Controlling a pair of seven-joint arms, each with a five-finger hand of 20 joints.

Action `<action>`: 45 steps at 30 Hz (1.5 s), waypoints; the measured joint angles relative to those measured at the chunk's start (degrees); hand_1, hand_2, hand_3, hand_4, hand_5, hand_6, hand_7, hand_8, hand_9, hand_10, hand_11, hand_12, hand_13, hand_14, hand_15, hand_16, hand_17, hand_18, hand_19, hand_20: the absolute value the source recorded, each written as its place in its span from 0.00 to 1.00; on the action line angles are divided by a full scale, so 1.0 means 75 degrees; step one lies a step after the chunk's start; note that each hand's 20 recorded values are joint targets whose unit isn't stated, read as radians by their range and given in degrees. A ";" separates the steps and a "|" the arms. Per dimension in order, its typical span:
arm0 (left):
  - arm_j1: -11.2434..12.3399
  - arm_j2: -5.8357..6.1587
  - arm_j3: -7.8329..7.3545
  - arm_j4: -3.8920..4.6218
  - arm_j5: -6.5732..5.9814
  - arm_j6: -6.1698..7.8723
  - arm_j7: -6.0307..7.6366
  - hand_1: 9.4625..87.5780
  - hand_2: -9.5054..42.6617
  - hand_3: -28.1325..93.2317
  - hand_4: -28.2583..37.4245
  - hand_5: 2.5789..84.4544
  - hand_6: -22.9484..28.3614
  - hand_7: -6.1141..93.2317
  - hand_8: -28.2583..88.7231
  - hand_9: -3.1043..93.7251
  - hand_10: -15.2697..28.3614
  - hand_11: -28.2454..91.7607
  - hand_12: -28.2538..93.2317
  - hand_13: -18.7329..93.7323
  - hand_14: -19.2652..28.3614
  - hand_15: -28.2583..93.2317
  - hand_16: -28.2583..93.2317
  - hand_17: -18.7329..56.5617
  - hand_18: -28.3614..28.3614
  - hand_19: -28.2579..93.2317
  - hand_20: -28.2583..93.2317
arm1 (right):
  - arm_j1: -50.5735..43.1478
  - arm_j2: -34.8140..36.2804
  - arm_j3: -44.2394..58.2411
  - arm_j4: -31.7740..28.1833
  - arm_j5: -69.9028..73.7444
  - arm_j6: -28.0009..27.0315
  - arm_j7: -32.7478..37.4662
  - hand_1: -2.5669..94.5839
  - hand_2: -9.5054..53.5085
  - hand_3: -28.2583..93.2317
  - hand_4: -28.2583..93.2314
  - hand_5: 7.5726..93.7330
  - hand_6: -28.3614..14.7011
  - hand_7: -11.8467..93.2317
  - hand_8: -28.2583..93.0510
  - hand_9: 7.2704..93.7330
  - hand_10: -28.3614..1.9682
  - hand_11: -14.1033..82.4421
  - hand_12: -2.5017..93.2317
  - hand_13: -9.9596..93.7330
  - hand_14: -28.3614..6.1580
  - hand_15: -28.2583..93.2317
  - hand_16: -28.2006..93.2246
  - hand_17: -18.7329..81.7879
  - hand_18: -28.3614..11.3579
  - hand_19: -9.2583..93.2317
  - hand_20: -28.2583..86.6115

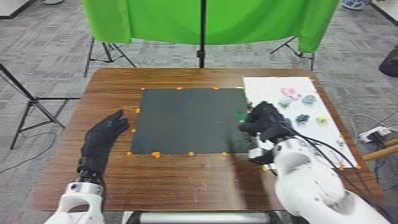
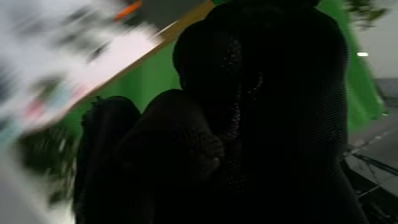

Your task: Arrange flowers

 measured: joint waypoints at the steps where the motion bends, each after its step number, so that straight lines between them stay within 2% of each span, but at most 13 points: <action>1: -0.0012 0.0031 -0.0010 0.0074 -0.0034 0.0033 0.0011 0.19 0.20 0.76 0.04 0.50 0.47 0.19 0.19 0.46 0.63 0.37 0.35 0.45 0.74 0.39 0.24 0.32 0.71 0.26 0.40 | 0.0308 -0.0131 -0.0243 0.0149 0.0278 -0.0070 -0.0027 0.91 0.00 0.00 0.72 0.85 0.62 0.44 0.44 0.92 0.50 0.61 0.38 1.00 0.73 0.74 0.51 0.90 0.48 1.00 0.74; 4: -0.0028 0.0115 -0.0019 0.0268 -0.0109 0.0137 0.0056 0.17 0.20 0.76 0.01 0.50 0.46 0.19 0.19 0.45 0.63 0.36 0.35 0.44 0.73 0.38 0.24 0.33 0.71 0.26 0.40 | 0.1181 -0.0543 -0.1021 0.0726 0.0949 -0.0346 -0.0094 0.91 0.00 0.00 0.72 0.85 0.62 0.44 0.44 0.92 0.50 0.61 0.38 1.00 0.73 0.74 0.51 0.90 0.48 1.00 0.74; 8: -0.0029 0.0168 -0.0010 0.0448 -0.0193 0.0279 0.0095 0.16 0.20 0.77 0.00 0.50 0.48 0.18 0.19 0.45 0.63 0.36 0.35 0.44 0.73 0.37 0.25 0.33 0.70 0.25 0.40 | 0.2165 -0.1010 -0.2158 0.1506 0.1219 -0.0550 -0.0142 0.91 0.00 0.00 0.72 0.85 0.62 0.44 0.44 0.92 0.50 0.61 0.38 1.00 0.74 0.74 0.50 0.90 0.48 1.00 0.74; 22: -0.0047 0.0207 0.0027 0.0460 -0.0228 0.0361 0.0095 0.17 0.18 0.77 0.00 0.49 0.50 0.18 0.19 0.45 0.63 0.36 0.35 0.44 0.74 0.38 0.25 0.32 0.70 0.25 0.40 | 0.4219 -0.2396 -0.3871 0.3108 0.2065 -0.0297 -0.0153 0.90 0.00 0.02 0.70 0.84 0.61 0.45 0.43 0.91 0.50 0.61 0.37 1.00 0.74 0.73 0.50 0.90 0.50 1.00 0.73; 28: -0.0154 0.0240 0.0145 0.0467 -0.0190 0.0295 0.0071 0.17 0.18 0.77 0.02 0.49 0.50 0.18 0.19 0.45 0.63 0.36 0.35 0.44 0.74 0.38 0.25 0.32 0.70 0.25 0.40 | 0.4577 -0.2756 -0.4291 0.3795 0.1988 0.0206 -0.0150 0.83 0.00 0.02 0.60 0.82 0.59 0.44 0.42 0.89 0.47 0.62 0.33 1.00 0.73 0.70 0.52 0.89 0.50 1.00 0.69; 29: -0.0175 0.0240 0.0164 0.0472 -0.0183 0.0275 0.0068 0.18 0.18 0.77 0.02 0.49 0.50 0.18 0.19 0.45 0.63 0.36 0.35 0.44 0.74 0.38 0.25 0.32 0.70 0.25 0.40 | 0.4581 -0.2778 -0.4319 0.3844 0.1988 0.0217 -0.0151 0.80 0.00 0.06 0.58 0.82 0.59 0.44 0.41 0.89 0.47 0.61 0.33 1.00 0.73 0.69 0.52 0.89 0.51 1.00 0.69; 30: -0.0195 0.0240 0.0181 0.0478 -0.0177 0.0253 0.0063 0.18 0.17 0.77 0.02 0.49 0.50 0.18 0.19 0.45 0.63 0.36 0.35 0.44 0.74 0.38 0.25 0.32 0.70 0.25 0.40 | 0.4581 -0.2784 -0.4347 0.3873 0.1988 0.0218 -0.0151 0.66 0.00 0.34 0.38 0.82 0.59 0.43 0.40 0.89 0.46 0.61 0.32 1.00 0.72 0.69 0.51 0.88 0.50 1.00 0.68; 31: -0.0212 0.0240 0.0199 0.0482 -0.0173 0.0232 0.0059 0.18 0.17 0.77 0.03 0.49 0.50 0.18 0.19 0.45 0.63 0.36 0.35 0.44 0.74 0.38 0.25 0.32 0.71 0.25 0.40 | 0.4579 -0.2785 -0.4373 0.3894 0.1990 0.0218 -0.0152 0.58 0.00 0.50 0.26 0.82 0.58 0.43 0.38 0.88 0.46 0.60 0.32 1.00 0.72 0.69 0.52 0.88 0.50 1.00 0.67; 32: -0.0227 0.0240 0.0212 0.0484 -0.0169 0.0213 0.0055 0.18 0.17 0.77 0.03 0.49 0.50 0.18 0.19 0.45 0.63 0.36 0.35 0.44 0.74 0.38 0.25 0.32 0.71 0.25 0.40 | 0.4574 -0.2785 -0.4387 0.3914 0.1993 0.0214 -0.0152 0.50 0.00 0.65 0.15 0.81 0.58 0.43 0.32 0.88 0.45 0.60 0.32 1.00 0.72 0.68 0.52 0.88 0.50 1.00 0.67; 33: -0.0239 0.0240 0.0224 0.0486 -0.0167 0.0195 0.0050 0.18 0.17 0.77 0.03 0.49 0.50 0.18 0.19 0.45 0.63 0.36 0.35 0.44 0.74 0.38 0.25 0.32 0.71 0.25 0.40 | 0.4563 -0.2787 -0.4390 0.3935 0.1997 0.0206 -0.0152 0.47 0.00 0.69 0.12 0.82 0.58 0.45 0.22 0.88 0.45 0.60 0.32 1.00 0.71 0.68 0.52 0.88 0.50 1.00 0.67; 38: -0.0256 0.0236 0.0238 0.0488 -0.0152 0.0115 -0.0003 0.19 0.16 0.77 0.05 0.49 0.50 0.18 0.19 0.45 0.63 0.36 0.35 0.44 0.74 0.38 0.25 0.32 0.71 0.25 0.40 | 0.4499 -0.2793 -0.4379 0.4058 0.1984 0.0112 -0.0147 0.45 0.00 0.68 0.09 0.82 0.58 0.46 0.18 0.88 0.44 0.60 0.32 0.99 0.71 0.68 0.52 0.88 0.50 1.00 0.66; 42: -0.0262 0.0235 0.0242 0.0489 -0.0140 0.0061 -0.0051 0.20 0.16 0.77 0.05 0.49 0.50 0.18 0.19 0.45 0.63 0.36 0.35 0.44 0.74 0.38 0.25 0.32 0.71 0.25 0.40 | 0.4442 -0.2783 -0.4377 0.4084 0.1799 -0.0020 -0.0168 0.33 0.00 0.71 0.12 0.82 0.58 0.42 0.17 0.88 0.44 0.60 0.32 0.99 0.70 0.68 0.52 0.87 0.47 1.00 0.67; 45: -0.0265 0.0231 0.0242 0.0489 -0.0129 0.0024 -0.0084 0.20 0.16 0.77 0.05 0.49 0.50 0.18 0.19 0.45 0.63 0.36 0.35 0.45 0.74 0.38 0.25 0.32 0.71 0.25 0.40 | 0.4396 -0.2701 -0.4379 0.3993 0.1230 -0.0342 -0.0245 0.27 0.10 0.72 0.13 0.84 0.57 0.40 0.17 0.89 0.44 0.59 0.32 0.99 0.68 0.68 0.52 0.87 0.45 1.00 0.68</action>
